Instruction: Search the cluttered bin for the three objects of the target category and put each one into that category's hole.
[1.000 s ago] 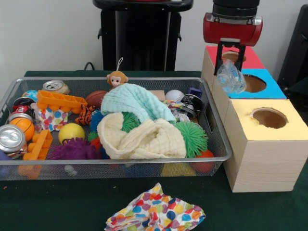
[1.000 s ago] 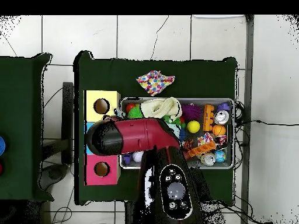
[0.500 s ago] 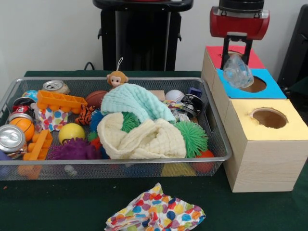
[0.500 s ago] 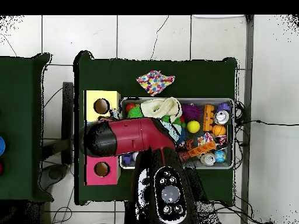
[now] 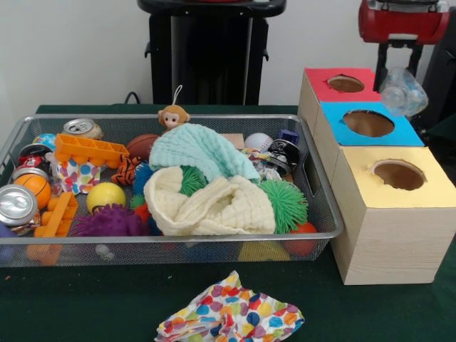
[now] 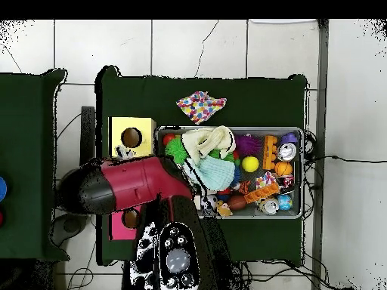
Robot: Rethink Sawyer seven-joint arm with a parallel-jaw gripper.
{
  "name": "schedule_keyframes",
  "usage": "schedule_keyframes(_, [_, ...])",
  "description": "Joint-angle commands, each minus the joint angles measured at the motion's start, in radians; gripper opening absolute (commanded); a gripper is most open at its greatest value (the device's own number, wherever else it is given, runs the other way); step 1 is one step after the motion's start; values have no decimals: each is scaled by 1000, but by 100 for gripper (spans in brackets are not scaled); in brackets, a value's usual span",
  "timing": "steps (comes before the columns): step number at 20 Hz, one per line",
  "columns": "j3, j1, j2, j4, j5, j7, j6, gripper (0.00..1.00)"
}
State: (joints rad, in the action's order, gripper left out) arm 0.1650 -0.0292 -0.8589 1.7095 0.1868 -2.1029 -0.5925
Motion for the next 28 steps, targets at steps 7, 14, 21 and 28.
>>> schedule_keyframes(7, [3,-7,37,97,7,-54,-10,0])
schedule_keyframes(14, [1,-26,67,100,42,-40,50,0])
schedule_keyframes(21, [-13,-26,103,125,69,-57,148,0])
schedule_keyframes(28, [-52,2,147,127,89,-77,236,0])
